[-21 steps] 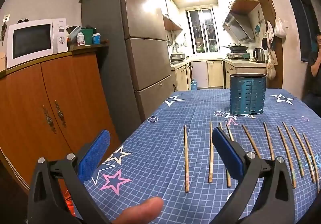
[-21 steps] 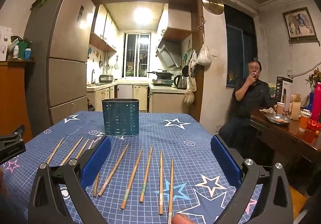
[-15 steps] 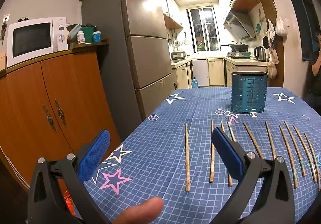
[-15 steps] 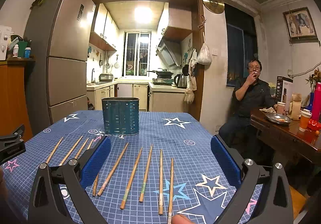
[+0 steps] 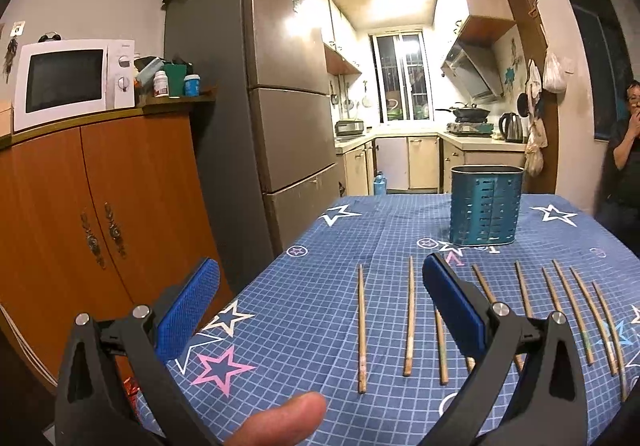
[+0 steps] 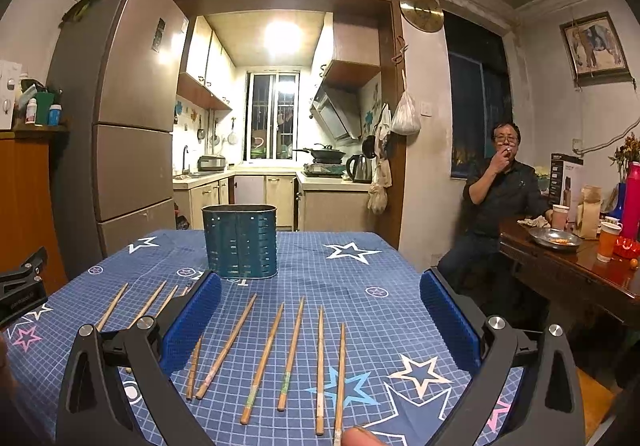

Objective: Organize utensils
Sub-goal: 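Move both tools toward the row of wooden chopsticks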

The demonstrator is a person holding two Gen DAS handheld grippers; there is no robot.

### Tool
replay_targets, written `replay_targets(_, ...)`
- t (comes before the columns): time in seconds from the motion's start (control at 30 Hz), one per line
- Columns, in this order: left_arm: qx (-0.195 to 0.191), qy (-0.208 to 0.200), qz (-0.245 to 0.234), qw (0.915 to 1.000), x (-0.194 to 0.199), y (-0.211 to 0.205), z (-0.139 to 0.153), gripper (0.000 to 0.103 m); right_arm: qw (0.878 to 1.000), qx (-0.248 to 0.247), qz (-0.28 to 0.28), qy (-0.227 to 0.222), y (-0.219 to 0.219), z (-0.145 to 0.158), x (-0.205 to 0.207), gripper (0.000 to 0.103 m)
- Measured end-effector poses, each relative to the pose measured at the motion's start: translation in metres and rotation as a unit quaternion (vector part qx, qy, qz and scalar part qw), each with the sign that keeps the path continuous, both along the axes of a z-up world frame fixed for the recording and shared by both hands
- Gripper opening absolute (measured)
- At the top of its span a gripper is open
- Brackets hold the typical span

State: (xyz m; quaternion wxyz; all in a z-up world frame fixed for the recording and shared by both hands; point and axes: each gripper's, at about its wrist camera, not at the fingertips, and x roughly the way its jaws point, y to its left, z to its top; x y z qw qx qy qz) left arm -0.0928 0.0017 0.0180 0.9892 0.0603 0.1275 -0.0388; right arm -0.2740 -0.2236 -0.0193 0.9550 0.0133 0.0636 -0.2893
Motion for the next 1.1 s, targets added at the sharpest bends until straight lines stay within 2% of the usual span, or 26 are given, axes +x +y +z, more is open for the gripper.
replay_targets(0.13,0.001,-0.002,-0.009,1.0,-0.003,-0.002,0.0,0.098,1.0,0.003,-0.001,-0.001,0.001,0.0,-0.004,0.1)
replay_targets(0.33,-0.006,-0.001,-0.01,0.9999,-0.003,0.001,0.001,0.098,1.0,-0.004,0.002,-0.027,0.003,0.001,-0.007,0.1)
replay_targets(0.5,-0.008,0.0,-0.009,0.9999,-0.003,0.002,0.001,0.098,1.0,-0.003,0.008,-0.005,0.006,0.001,-0.002,0.1)
replay_targets(0.83,-0.006,0.006,-0.009,0.9999,-0.001,0.003,-0.002,0.098,1.0,-0.003,0.011,0.005,0.006,-0.001,0.004,0.1)
replay_targets(0.9,-0.001,0.012,-0.021,0.9997,0.002,0.002,-0.003,0.098,1.0,0.003,0.011,0.006,0.005,-0.001,0.004,0.1)
replay_targets(0.93,0.004,0.022,-0.034,0.9992,0.004,0.002,-0.004,0.098,1.0,0.001,0.01,0.01,0.004,-0.001,0.005,0.1)
replay_targets(1.0,0.019,0.066,-0.072,0.995,0.017,0.003,-0.009,0.098,1.0,0.0,0.005,0.015,0.003,-0.001,0.005,0.1)
replay_targets(1.03,0.021,0.095,-0.091,0.9911,0.026,0.007,-0.013,0.098,1.0,-0.005,0.0,0.022,0.001,-0.002,0.006,0.1)
replay_targets(1.1,0.007,0.171,-0.124,0.9773,0.049,0.021,-0.023,0.098,0.999,-0.01,-0.01,0.029,-0.004,-0.005,0.006,0.1)
